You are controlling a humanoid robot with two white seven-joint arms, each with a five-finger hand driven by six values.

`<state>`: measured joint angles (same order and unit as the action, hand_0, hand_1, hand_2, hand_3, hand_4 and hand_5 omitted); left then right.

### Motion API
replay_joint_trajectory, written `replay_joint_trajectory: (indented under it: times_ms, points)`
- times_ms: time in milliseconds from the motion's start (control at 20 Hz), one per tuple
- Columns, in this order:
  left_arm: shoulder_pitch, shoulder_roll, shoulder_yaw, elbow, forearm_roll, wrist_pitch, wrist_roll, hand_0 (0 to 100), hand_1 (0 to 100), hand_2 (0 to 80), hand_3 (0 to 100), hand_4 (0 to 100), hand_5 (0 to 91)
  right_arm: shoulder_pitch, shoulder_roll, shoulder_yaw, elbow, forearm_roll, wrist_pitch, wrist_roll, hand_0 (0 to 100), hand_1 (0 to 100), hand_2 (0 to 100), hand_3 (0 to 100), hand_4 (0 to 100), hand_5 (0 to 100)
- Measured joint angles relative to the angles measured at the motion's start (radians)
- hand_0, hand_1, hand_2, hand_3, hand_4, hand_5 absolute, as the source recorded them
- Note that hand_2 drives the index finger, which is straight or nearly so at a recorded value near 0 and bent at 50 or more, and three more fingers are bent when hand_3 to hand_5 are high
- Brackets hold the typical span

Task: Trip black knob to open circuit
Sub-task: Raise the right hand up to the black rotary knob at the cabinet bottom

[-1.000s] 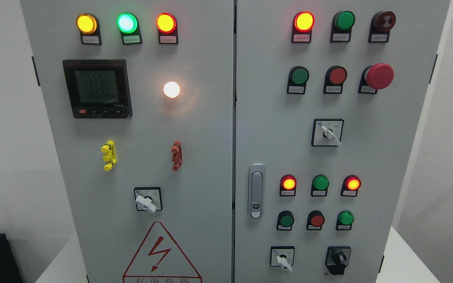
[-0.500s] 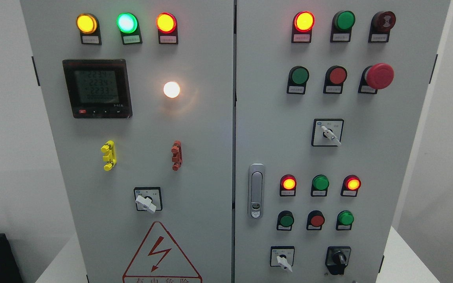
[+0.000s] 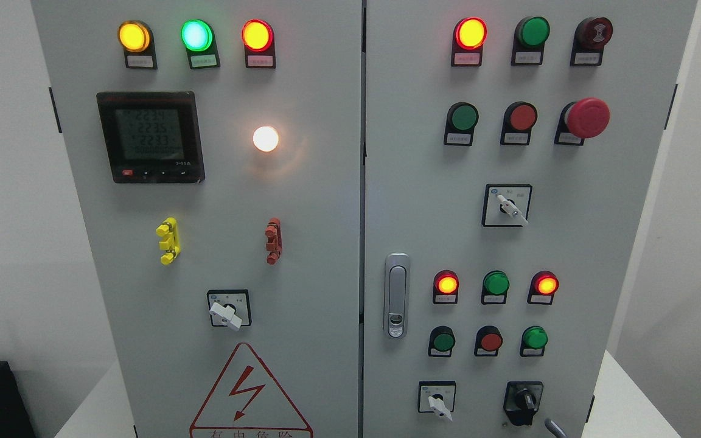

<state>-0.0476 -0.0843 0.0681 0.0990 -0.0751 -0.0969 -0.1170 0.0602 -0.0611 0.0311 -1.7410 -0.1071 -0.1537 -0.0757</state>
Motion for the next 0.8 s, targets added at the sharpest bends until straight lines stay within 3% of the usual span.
replay_joint_trajectory:
  times_ms: [800]
  points:
    - [0.0,0.0,0.0,0.0,0.0,0.0,0.0,12,39,0.0,0,0,0.0,-0.007,0.008,0.022,-0.006,0.003,0.007,0.0,0,0,1,100,100,100]
